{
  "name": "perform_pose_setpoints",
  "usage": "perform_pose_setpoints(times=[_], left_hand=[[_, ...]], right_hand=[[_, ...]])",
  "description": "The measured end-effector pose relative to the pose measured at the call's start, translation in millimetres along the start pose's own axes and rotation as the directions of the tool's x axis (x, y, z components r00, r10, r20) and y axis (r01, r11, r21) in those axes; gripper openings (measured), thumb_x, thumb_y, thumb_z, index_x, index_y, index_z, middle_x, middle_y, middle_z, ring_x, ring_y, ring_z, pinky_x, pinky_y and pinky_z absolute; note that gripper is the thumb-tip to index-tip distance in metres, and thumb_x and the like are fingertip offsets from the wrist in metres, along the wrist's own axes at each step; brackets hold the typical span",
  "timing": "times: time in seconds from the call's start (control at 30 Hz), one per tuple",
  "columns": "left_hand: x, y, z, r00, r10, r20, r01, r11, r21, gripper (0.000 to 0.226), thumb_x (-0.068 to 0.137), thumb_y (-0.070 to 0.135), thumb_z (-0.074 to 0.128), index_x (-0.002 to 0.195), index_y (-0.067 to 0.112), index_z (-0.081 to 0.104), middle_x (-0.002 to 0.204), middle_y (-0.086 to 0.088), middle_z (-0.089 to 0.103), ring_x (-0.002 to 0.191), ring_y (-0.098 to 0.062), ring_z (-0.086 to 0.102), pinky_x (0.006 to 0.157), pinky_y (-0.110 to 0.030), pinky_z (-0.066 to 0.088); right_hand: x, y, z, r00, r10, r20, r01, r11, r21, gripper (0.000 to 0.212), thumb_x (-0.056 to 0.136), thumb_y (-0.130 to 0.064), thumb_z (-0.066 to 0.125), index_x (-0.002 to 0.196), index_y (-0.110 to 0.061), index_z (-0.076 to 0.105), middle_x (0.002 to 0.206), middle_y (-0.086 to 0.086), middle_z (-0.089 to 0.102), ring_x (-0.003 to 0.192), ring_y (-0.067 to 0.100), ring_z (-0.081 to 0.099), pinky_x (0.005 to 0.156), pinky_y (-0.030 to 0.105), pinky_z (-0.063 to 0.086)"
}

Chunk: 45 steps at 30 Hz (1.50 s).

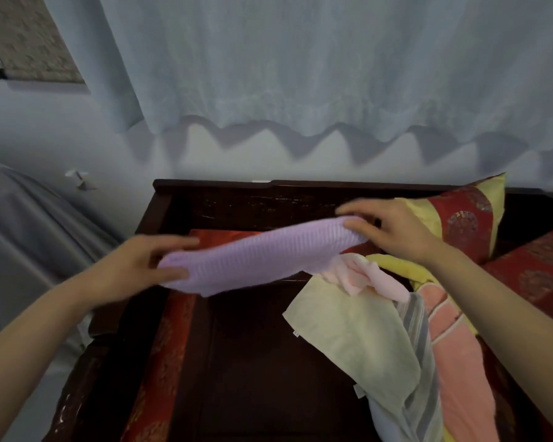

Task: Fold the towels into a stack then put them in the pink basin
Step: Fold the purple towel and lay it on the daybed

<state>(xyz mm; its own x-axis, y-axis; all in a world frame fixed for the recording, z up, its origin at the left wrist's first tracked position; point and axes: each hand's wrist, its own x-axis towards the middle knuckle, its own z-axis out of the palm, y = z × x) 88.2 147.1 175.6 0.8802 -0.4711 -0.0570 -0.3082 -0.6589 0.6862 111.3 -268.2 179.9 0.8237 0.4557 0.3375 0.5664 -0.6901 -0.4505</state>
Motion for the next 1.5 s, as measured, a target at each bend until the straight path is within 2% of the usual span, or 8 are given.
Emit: perform_pose_setpoints(times=[0.13, 0.4, 0.6, 0.77, 0.93, 1.03, 1.13, 1.5], left_hand=[[-49.6, -18.8, 73.6, 0.994, 0.109, 0.031, -0.112, 0.988, 0.11, 0.024, 0.083, 0.05, 0.056, 0.097, 0.033, 0.066, 0.088, 0.021, 0.065, 0.084, 0.006, 0.062, 0.073, -0.01, 0.046], [-94.8, -57.8, 184.6, 0.9, -0.134, 0.415, 0.106, 0.99, 0.089, 0.011, 0.09, 0.04, 0.05, 0.079, 0.036, 0.05, 0.068, 0.009, 0.056, 0.062, -0.003, 0.054, 0.055, -0.013, 0.036], [-32.8, -94.4, 188.9, 0.945, -0.316, 0.082, 0.327, 0.918, -0.226, 0.009, 0.091, 0.018, 0.057, 0.085, 0.015, 0.063, 0.084, -0.004, 0.064, 0.07, -0.018, 0.062, 0.058, -0.022, 0.047], [5.3, -140.6, 210.6, 0.818, -0.568, -0.089, 0.491, 0.77, -0.408, 0.011, 0.09, 0.009, 0.059, 0.083, 0.017, 0.063, 0.079, -0.008, 0.065, 0.074, -0.015, 0.064, 0.058, -0.02, 0.046], [10.4, -154.2, 232.7, 0.676, -0.645, -0.356, 0.617, 0.76, -0.206, 0.049, 0.086, 0.03, 0.064, 0.127, 0.006, 0.049, 0.121, -0.014, 0.058, 0.112, -0.032, 0.056, 0.089, -0.042, 0.049], [-0.8, -139.8, 262.5, 0.819, -0.423, -0.387, 0.515, 0.839, 0.173, 0.062, 0.092, 0.041, 0.048, 0.142, 0.009, 0.033, 0.147, -0.013, 0.04, 0.135, -0.029, 0.038, 0.108, -0.051, 0.034], [-16.6, -131.0, 300.5, 0.943, -0.296, -0.15, 0.332, 0.858, 0.392, 0.074, 0.093, 0.059, 0.015, 0.148, 0.012, 0.022, 0.156, -0.005, 0.023, 0.146, -0.017, 0.009, 0.118, -0.05, 0.007], [-13.2, -181.4, 262.7, 0.983, -0.169, 0.075, 0.097, 0.818, 0.567, 0.084, 0.086, 0.068, 0.03, 0.151, 0.017, 0.013, 0.16, 0.0, 0.014, 0.147, -0.011, 0.006, 0.117, -0.045, 0.0]], right_hand=[[-74.4, -3.0, 47.8, 0.959, 0.0, 0.284, -0.022, 0.997, 0.077, 0.023, 0.094, -0.038, 0.053, 0.089, -0.021, 0.067, 0.086, -0.014, 0.064, 0.081, -0.001, 0.058, 0.073, 0.02, 0.048], [-177.0, 23.6, 132.0, 0.76, 0.213, 0.614, -0.312, 0.948, 0.057, 0.035, 0.09, -0.065, 0.028, 0.08, -0.035, 0.041, 0.071, -0.013, 0.051, 0.069, 0.007, 0.052, 0.068, 0.03, 0.043], [-124.7, 49.5, 154.7, 0.86, 0.392, 0.327, -0.425, 0.905, 0.033, 0.04, 0.092, -0.058, 0.033, 0.09, -0.023, 0.051, 0.075, -0.007, 0.061, 0.069, 0.012, 0.058, 0.068, 0.036, 0.049], [-70.1, 59.3, 190.8, 0.838, 0.479, 0.262, -0.476, 0.876, -0.081, 0.014, 0.098, -0.033, 0.042, 0.095, -0.025, 0.053, 0.076, -0.013, 0.056, 0.071, 0.007, 0.055, 0.067, 0.028, 0.044], [-55.9, 82.5, 229.5, 0.839, 0.47, 0.272, -0.442, 0.882, -0.162, 0.052, 0.092, -0.043, 0.053, 0.136, -0.017, 0.045, 0.133, 0.007, 0.053, 0.118, 0.025, 0.052, 0.097, 0.036, 0.041], [-60.2, 92.3, 243.3, 0.794, 0.394, 0.463, -0.284, 0.914, -0.29, 0.077, 0.088, -0.062, 0.044, 0.152, -0.029, 0.016, 0.159, 0.004, 0.02, 0.145, 0.022, 0.019, 0.115, 0.043, 0.018], [-78.3, 91.5, 260.9, 0.788, 0.283, 0.546, -0.081, 0.928, -0.365, 0.07, 0.091, -0.068, 0.023, 0.151, -0.039, 0.002, 0.161, -0.003, -0.002, 0.149, 0.017, -0.003, 0.118, 0.051, -0.005], [-119.8, 31.1, 308.1, 0.848, 0.47, 0.245, -0.335, 0.834, -0.439, 0.064, 0.091, -0.06, 0.035, 0.146, -0.027, 0.034, 0.154, 0.005, 0.034, 0.141, 0.025, 0.034, 0.11, 0.054, 0.012]])
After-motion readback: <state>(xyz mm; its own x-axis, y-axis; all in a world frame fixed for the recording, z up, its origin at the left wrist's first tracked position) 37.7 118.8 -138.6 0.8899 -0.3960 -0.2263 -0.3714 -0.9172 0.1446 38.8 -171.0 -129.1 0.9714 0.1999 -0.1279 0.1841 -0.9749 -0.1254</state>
